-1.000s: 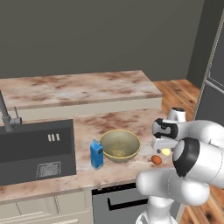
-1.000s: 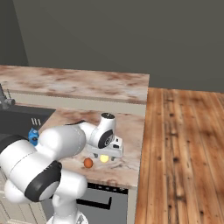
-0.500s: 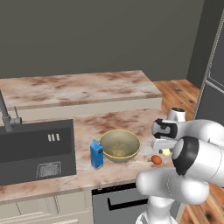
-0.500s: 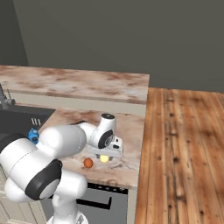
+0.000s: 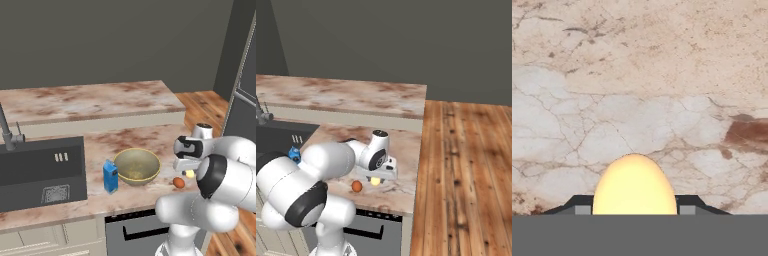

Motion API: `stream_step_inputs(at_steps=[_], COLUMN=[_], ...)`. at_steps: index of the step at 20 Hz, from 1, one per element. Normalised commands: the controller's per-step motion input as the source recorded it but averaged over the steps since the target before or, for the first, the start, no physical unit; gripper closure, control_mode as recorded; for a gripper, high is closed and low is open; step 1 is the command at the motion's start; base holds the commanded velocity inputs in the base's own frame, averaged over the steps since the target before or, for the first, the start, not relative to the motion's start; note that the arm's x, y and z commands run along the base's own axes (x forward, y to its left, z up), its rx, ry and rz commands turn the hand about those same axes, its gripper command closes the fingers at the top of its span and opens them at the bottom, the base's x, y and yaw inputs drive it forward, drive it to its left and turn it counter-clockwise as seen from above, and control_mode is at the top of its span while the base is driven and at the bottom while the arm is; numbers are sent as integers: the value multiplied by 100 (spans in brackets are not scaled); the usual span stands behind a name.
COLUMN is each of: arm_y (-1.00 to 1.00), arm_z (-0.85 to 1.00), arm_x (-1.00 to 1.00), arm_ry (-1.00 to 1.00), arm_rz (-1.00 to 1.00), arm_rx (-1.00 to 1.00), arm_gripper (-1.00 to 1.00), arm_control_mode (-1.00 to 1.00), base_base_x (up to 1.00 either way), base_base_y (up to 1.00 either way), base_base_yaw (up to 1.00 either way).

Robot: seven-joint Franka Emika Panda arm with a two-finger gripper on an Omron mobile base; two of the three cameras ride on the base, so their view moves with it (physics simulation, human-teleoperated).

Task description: Gather the eggs and milk located in the vicinity of the sink area and place them right next to the bowl.

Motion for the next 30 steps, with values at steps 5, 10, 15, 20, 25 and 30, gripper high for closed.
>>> stream_step_inputs(at_steps=[5,10,15,20,25,30], arm_y=[0,4,4,1,6,2], arm_z=[0,2,35,33,0,0], arm_x=[0,0,4,13,23,24], arm_ry=[-10,-6,0,0,0,-1], arm_rz=[18,14,11,9,12,23], arm_rx=[0,0,1,1,0,0], arm_gripper=[100,100,100,100,100,100], arm_control_mode=[-100,-100,-100,-100,-100,-100], base_base_x=[0,0,0,0,0,0], base_base_y=[0,0,0,0,0,0], base_base_yaw=[0,0,0,0,0,0])
